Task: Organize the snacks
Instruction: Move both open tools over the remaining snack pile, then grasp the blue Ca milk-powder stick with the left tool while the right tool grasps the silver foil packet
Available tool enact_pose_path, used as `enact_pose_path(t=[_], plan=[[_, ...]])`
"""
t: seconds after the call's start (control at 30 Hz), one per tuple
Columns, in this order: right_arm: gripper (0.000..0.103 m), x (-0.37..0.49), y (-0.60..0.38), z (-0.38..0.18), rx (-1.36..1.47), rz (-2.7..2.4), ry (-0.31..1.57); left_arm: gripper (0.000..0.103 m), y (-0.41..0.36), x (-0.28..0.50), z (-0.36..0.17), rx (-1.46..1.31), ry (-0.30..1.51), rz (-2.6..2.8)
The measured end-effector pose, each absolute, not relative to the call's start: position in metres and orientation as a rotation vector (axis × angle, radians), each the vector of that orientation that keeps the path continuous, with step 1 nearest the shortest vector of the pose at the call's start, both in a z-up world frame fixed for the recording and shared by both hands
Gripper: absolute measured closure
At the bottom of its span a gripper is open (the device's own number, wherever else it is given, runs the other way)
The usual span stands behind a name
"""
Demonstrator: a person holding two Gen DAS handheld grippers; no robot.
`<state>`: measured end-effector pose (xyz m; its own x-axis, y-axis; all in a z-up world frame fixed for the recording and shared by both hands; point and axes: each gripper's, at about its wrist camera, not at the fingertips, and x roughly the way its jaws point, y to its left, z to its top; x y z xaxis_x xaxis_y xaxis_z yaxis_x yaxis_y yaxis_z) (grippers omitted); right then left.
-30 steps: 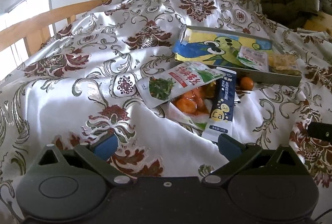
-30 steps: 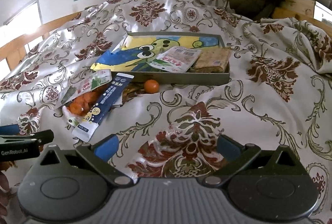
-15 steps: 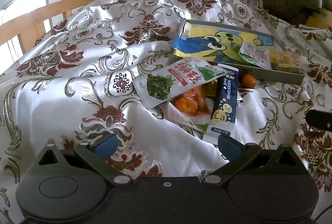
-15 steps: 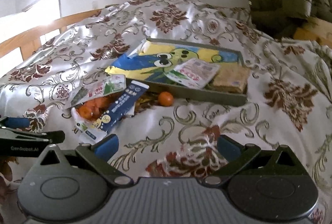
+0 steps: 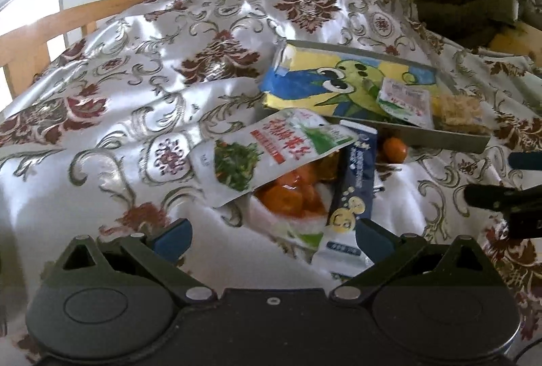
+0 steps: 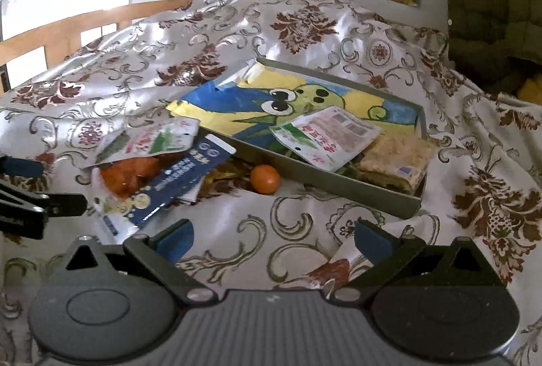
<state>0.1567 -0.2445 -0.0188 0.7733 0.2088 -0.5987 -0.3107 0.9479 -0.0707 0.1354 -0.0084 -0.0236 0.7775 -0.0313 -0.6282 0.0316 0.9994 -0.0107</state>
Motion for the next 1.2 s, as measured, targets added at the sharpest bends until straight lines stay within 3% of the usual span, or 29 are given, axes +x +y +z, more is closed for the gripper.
enact_pose_path(t=[0.43, 0.57, 0.7, 0.83, 1.03, 1.2], plan=[[0.0, 0.179, -0.232, -0.044, -0.28, 0.336, 0.618, 0.001, -0.028, 0.167, -0.033, -0.089, 0.736, -0.161], [0.0, 0.185, -0.232, -0.045, -0.274, 0.354, 0.613, 0.005, -0.033, 0.174, -0.036, -0.091, 0.747, -0.189], [0.0, 0.187, -0.233, -0.044, -0.253, 0.382, 0.612, 0.023, -0.039, 0.182, -0.037, -0.075, 0.766, -0.216], [0.0, 0.185, -0.229, -0.045, -0.268, 0.401, 0.605, 0.06, -0.046, 0.192, -0.042, -0.043, 0.813, -0.23], [0.0, 0.189, -0.225, -0.05, -0.256, 0.426, 0.599, 0.064, -0.049, 0.203, -0.044, -0.015, 0.829, -0.238], [0.001, 0.191, -0.218, -0.055, -0.269, 0.453, 0.596, 0.074, -0.045, 0.212, -0.044, -0.025, 0.856, -0.219]])
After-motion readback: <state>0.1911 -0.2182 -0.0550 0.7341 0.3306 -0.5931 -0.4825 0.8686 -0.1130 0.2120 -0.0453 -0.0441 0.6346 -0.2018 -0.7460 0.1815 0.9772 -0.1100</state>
